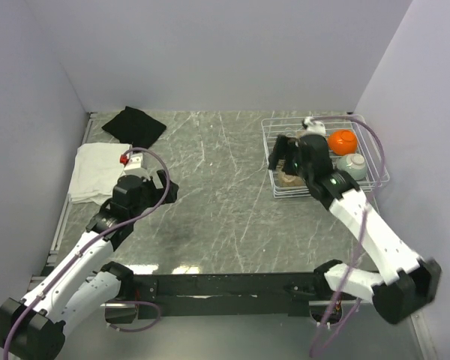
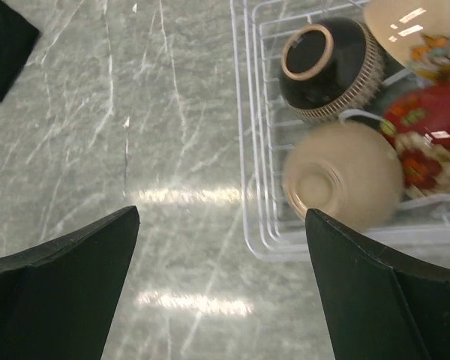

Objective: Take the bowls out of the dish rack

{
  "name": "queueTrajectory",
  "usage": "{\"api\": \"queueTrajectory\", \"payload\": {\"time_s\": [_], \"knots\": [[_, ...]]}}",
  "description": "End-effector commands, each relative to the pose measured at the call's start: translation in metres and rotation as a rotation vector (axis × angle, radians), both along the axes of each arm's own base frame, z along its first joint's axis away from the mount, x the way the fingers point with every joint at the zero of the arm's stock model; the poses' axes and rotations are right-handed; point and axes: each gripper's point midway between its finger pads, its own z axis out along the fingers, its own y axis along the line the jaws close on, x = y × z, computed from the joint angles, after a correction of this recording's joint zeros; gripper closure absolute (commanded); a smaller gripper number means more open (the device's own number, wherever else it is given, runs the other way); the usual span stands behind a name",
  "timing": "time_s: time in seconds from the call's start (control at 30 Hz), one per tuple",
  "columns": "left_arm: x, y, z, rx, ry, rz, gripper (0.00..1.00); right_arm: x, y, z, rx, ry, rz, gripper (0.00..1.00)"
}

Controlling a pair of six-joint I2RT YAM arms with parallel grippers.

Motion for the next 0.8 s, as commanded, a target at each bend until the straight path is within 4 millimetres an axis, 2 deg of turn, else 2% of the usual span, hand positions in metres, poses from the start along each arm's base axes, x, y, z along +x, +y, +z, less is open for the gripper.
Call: {"api": "queueTrajectory", "payload": {"time_s": [0.0, 0.07, 0.1, 0.13, 0.2, 0.23, 0.37, 0.4, 0.47, 0.5, 0.53, 0.6, 0.63, 0.7, 0.77], "knots": [[0.005, -0.003, 0.033, -0.018, -0.097, -0.017, 0.00, 0.038, 0.009, -0.002, 0.024, 0.066, -0.067, 0.00], [0.004, -0.007, 0.034, -0.025, -0.099, -0.041, 0.01, 0.054, 0.014, -0.013, 0.026, 0.113, -0.075, 0.00], [0.004, -0.007, 0.032, -0.018, -0.092, -0.044, 0.01, 0.059, 0.020, -0.011, 0.039, 0.120, -0.061, 0.00], [0.004, -0.007, 0.033, -0.013, -0.090, -0.046, 0.01, 0.064, 0.027, -0.023, 0.037, 0.161, -0.045, 0.00], [0.007, -0.006, 0.030, 0.018, -0.085, -0.051, 0.01, 0.070, 0.041, -0.027, 0.059, 0.186, 0.001, 0.00], [0.008, -0.005, 0.033, 0.030, -0.092, -0.050, 0.01, 0.073, 0.047, -0.040, 0.065, 0.221, 0.010, 0.00], [0.018, 0.003, 0.039, 0.097, -0.114, -0.026, 0.00, 0.080, 0.072, -0.055, 0.097, 0.268, 0.066, 0.00], [0.020, 0.004, 0.038, 0.117, -0.116, -0.022, 0.00, 0.083, 0.079, -0.052, 0.096, 0.264, 0.082, 0.00], [0.024, 0.008, 0.038, 0.135, -0.128, -0.004, 0.01, 0.087, 0.087, -0.059, 0.087, 0.281, 0.099, 0.00], [0.025, 0.008, 0.035, 0.144, -0.124, -0.005, 0.01, 0.090, 0.094, -0.053, 0.096, 0.272, 0.113, 0.00], [0.026, 0.008, 0.036, 0.145, -0.126, -0.004, 0.00, 0.092, 0.100, -0.059, 0.099, 0.289, 0.122, 0.00], [0.027, 0.007, 0.032, 0.146, -0.112, -0.007, 0.01, 0.096, 0.114, -0.049, 0.123, 0.277, 0.158, 0.00], [0.027, 0.007, 0.031, 0.146, -0.109, -0.008, 0.01, 0.099, 0.119, -0.053, 0.119, 0.284, 0.163, 0.00], [0.027, 0.007, 0.032, 0.149, -0.111, -0.005, 0.00, 0.107, 0.125, -0.044, 0.123, 0.264, 0.166, 0.00], [0.027, 0.009, 0.031, 0.154, -0.112, 0.000, 0.01, 0.115, 0.129, -0.047, 0.118, 0.267, 0.160, 0.00]]}}
